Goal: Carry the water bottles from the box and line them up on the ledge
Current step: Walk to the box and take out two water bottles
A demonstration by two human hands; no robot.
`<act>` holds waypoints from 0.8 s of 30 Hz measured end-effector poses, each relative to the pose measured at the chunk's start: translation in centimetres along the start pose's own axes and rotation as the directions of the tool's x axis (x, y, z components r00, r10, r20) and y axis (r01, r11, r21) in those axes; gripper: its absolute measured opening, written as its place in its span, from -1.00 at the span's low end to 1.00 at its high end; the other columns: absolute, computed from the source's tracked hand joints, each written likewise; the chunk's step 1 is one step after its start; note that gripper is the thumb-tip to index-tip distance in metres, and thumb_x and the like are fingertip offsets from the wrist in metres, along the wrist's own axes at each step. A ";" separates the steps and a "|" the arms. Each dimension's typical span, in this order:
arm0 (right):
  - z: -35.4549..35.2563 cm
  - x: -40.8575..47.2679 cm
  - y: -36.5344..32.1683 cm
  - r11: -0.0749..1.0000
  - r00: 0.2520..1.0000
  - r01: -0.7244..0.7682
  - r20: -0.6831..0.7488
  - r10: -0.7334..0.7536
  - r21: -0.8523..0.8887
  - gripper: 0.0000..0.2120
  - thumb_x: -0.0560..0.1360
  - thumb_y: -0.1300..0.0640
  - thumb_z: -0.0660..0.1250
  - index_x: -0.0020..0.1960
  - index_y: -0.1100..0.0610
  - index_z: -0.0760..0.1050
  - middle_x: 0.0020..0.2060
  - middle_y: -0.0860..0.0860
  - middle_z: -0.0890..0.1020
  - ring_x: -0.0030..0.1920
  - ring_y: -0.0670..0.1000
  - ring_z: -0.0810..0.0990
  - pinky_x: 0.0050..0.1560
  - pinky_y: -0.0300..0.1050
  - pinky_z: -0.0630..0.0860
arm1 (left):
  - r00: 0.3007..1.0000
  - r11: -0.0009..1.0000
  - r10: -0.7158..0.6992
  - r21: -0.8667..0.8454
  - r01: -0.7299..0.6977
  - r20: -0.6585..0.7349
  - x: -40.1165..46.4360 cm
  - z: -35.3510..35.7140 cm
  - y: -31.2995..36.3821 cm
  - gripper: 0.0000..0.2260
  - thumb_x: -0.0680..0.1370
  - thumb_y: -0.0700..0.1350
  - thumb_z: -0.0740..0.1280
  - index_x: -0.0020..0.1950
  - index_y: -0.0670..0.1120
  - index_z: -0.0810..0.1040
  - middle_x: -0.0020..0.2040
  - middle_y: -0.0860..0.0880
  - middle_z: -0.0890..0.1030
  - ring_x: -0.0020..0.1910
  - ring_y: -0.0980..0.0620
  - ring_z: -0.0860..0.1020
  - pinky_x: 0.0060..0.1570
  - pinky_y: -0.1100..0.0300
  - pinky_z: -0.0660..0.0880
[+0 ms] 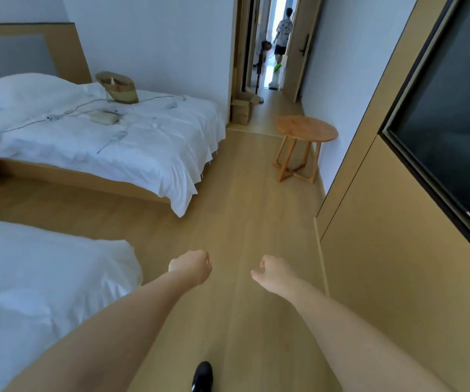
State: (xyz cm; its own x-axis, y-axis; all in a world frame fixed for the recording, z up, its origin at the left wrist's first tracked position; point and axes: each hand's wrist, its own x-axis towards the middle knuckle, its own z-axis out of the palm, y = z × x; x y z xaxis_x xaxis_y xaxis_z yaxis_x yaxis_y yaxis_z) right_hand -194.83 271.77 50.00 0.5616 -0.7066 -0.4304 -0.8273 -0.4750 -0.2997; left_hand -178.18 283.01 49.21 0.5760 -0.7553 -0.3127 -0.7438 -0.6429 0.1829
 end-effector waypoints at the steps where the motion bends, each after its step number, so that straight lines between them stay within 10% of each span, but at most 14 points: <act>1: -1.0 2.5 -0.5 1.000 1.000 -0.002 -0.009 0.002 0.012 -0.56 0.60 -0.12 0.18 0.34 0.15 0.40 0.22 0.09 0.54 0.22 0.13 0.53 0.25 0.10 0.47 | 1.000 1.000 0.007 -0.008 -0.007 -0.021 2.9 -0.9 -0.2 -0.72 0.61 -0.11 0.04 0.14 -0.08 0.52 0.04 -0.04 0.59 -0.04 -0.07 0.55 -0.12 0.15 0.39; 15: -14.8 31.5 -5.3 0.997 0.999 -0.037 -0.021 0.038 0.060 -0.49 0.61 -0.11 0.22 0.38 0.25 0.36 0.32 0.18 0.49 0.32 0.17 0.46 0.29 -0.02 0.42 | 0.983 0.984 0.177 -0.021 -0.178 -0.038 34.2 -11.7 3.2 -0.78 0.61 -0.10 0.05 0.05 -0.07 0.48 -0.06 -0.04 0.57 -0.12 -0.06 0.55 -0.22 0.16 0.40; 24: -25.4 51.6 -4.2 0.996 0.999 -0.026 -0.040 0.029 0.088 -0.49 0.60 -0.15 0.19 0.40 0.16 0.35 0.33 0.09 0.48 0.28 0.13 0.48 0.26 0.01 0.44 | 0.995 0.994 0.054 -0.095 -0.062 -0.083 55.1 -17.3 6.4 -0.85 0.60 -0.11 0.05 -0.14 -0.05 0.31 -0.20 0.01 0.44 -0.21 -0.01 0.42 -0.19 0.15 0.34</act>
State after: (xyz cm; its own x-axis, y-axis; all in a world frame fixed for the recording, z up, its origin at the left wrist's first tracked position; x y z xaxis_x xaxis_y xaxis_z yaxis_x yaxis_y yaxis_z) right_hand -162.59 224.04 50.66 0.5365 -0.7407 -0.4045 -0.8376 -0.4088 -0.3624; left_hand -145.35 235.11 49.26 0.5608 -0.7971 -0.2239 -0.7426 -0.6038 0.2897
